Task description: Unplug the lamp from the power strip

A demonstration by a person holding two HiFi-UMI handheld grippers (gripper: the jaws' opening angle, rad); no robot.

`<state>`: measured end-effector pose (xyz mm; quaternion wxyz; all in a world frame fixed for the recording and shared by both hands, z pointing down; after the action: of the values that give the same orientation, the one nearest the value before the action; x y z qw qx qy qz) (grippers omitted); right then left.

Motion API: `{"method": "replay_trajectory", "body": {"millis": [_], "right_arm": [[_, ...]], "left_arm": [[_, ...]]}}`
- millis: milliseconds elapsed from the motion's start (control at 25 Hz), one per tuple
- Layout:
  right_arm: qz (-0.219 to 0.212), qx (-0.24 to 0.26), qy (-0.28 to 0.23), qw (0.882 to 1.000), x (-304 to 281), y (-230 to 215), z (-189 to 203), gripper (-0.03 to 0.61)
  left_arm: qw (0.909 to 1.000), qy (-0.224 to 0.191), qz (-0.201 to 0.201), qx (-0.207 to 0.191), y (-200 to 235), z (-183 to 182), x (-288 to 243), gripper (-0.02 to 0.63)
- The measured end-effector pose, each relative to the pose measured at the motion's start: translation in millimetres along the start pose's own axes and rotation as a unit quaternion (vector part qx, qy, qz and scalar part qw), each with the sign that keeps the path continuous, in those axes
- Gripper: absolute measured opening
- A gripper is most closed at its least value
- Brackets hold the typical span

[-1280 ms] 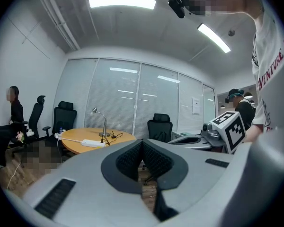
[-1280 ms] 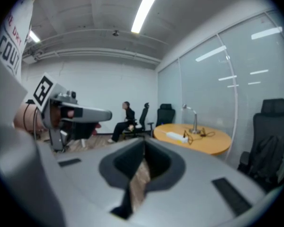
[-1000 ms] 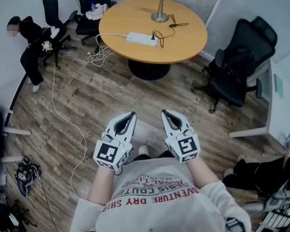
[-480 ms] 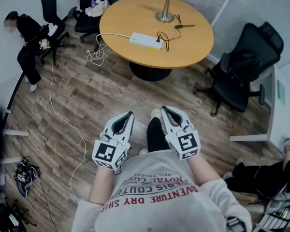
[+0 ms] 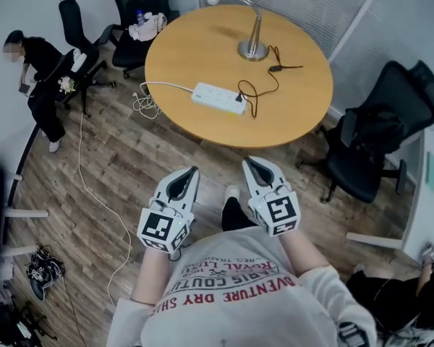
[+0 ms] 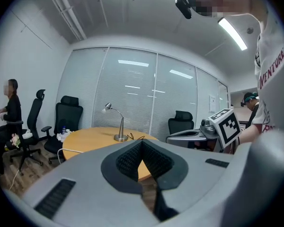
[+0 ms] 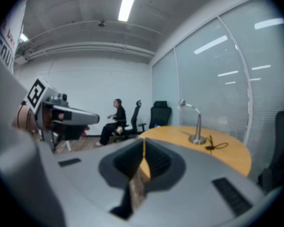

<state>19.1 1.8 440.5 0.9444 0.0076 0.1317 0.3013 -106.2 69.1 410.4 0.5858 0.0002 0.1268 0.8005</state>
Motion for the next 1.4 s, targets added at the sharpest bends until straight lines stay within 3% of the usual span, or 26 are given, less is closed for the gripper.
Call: {"method": "replay_trajectory", "body": {"millis": [440,680,920,1160,1280,1360,1400], "right_arm": [[-0.010,-0.030,0.038,0.999,-108.8,-133.8,5.6,0.031],[-0.034,-0.040,0.084,0.995,-150.5,-174.2,32.7,0.031],[-0.053,-0.052,0.140,0.987,-170.0,-177.0,63.8,0.032],[-0.065,-0.091,0.159,0.981,-198.8,-187.7,80.0,0.032],[-0.065,-0.100,0.185,0.975,-211.4,-185.3,87.5,0.040],[-0.069,-0.103,0.203,0.971,-217.4,-181.3,90.7,0.115],[-0.071,-0.105,0.210,0.969,-219.9,-179.8,92.8,0.123]], "left_arm": [[0.9994,0.033,0.001,-0.008,54.2,-21.8,-168.1,0.031],[0.9969,0.078,-0.003,-0.007,81.1,-1.4,-233.9,0.031],[0.9911,0.133,0.011,0.005,105.7,32.4,-268.6,0.031],[0.9771,0.203,0.055,-0.032,137.6,67.3,-313.0,0.031],[0.9617,0.249,0.090,-0.069,148.1,91.6,-329.9,0.031],[0.9491,0.279,0.119,-0.085,151.8,109.4,-338.2,0.031],[0.9429,0.292,0.132,-0.090,153.5,118.1,-342.3,0.031]]}}
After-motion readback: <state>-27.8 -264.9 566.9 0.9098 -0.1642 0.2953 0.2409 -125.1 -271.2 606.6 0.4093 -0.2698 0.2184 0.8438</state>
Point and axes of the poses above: the fingertips, and each gripper's own axes: x backward along the fingers, y to its left, z out of its underside, the point moved 2 cm from there along x, backward along the fingers, and after that the axes turned 5 degrees about x, right-handed, at the moved point
